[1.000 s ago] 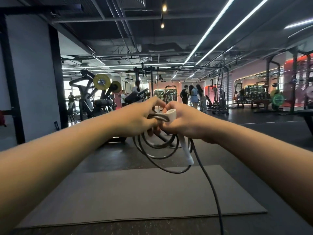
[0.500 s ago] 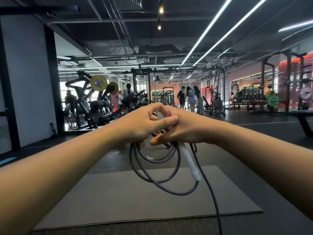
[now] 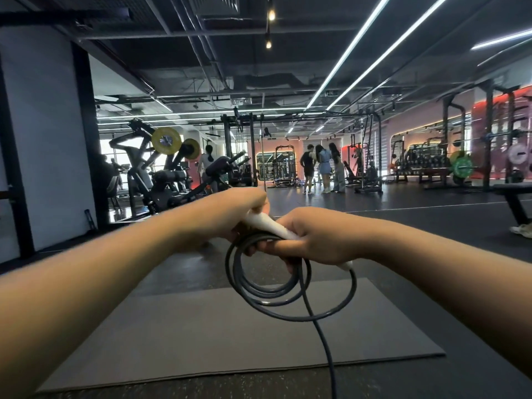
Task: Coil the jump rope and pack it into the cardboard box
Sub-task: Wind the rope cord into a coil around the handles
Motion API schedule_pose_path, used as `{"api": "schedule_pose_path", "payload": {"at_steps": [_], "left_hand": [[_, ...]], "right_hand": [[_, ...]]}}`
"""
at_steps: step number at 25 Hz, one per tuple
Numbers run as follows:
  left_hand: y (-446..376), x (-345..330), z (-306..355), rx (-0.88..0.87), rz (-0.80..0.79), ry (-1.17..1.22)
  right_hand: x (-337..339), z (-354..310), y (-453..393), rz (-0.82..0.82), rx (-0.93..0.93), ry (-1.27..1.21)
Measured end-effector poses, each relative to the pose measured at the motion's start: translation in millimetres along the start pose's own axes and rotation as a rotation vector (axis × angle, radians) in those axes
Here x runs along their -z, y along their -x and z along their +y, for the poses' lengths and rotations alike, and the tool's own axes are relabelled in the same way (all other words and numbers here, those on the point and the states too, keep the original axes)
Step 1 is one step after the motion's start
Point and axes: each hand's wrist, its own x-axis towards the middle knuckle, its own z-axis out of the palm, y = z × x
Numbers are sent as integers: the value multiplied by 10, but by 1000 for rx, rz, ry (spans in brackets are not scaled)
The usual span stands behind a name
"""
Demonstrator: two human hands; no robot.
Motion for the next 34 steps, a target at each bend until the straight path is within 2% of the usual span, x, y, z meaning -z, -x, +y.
{"api": "schedule_pose_path", "payload": {"at_steps": [1,4,6,9,11,15,16,19,21,23,26,28,31,34], "left_hand": [[-5,36,67,34,-75,-54],[101,57,296,72,-302,-431],[116,16,388,93,-347,-594],[97,-45,382,32,-340,-790],[133,-43,342,-17,-354,-845],[187,59,199,-74,-379,-540],[188,89,169,-87,-373,-483],[173,164,96,-148,-342,-443],[169,182,50,-162,-330,-481],[182,177,2,-157,-296,-554],[189,212,-59,-164,-215,-693],[186,236,-104,-172,-182,-703],[153,249,-162,-185,-168,-668],[171,282,-211,-202,-157,-661]], "right_hand": [[-1,-13,-17,-30,-2,67],[-1,-23,-69,-51,23,263],[7,-8,-91,-43,61,322],[21,34,-36,-51,104,239],[66,53,21,-51,97,133],[241,271,132,-73,-33,-201],[259,365,174,-74,-95,-378],[160,610,260,-151,-220,-1164],[-11,681,272,-183,-237,-1414],[-215,658,246,-107,-272,-1484],[-409,595,188,248,-286,-1563],[-415,621,162,404,-251,-1638],[-382,659,139,381,-226,-1661],[-408,676,134,330,-310,-1632]]}}
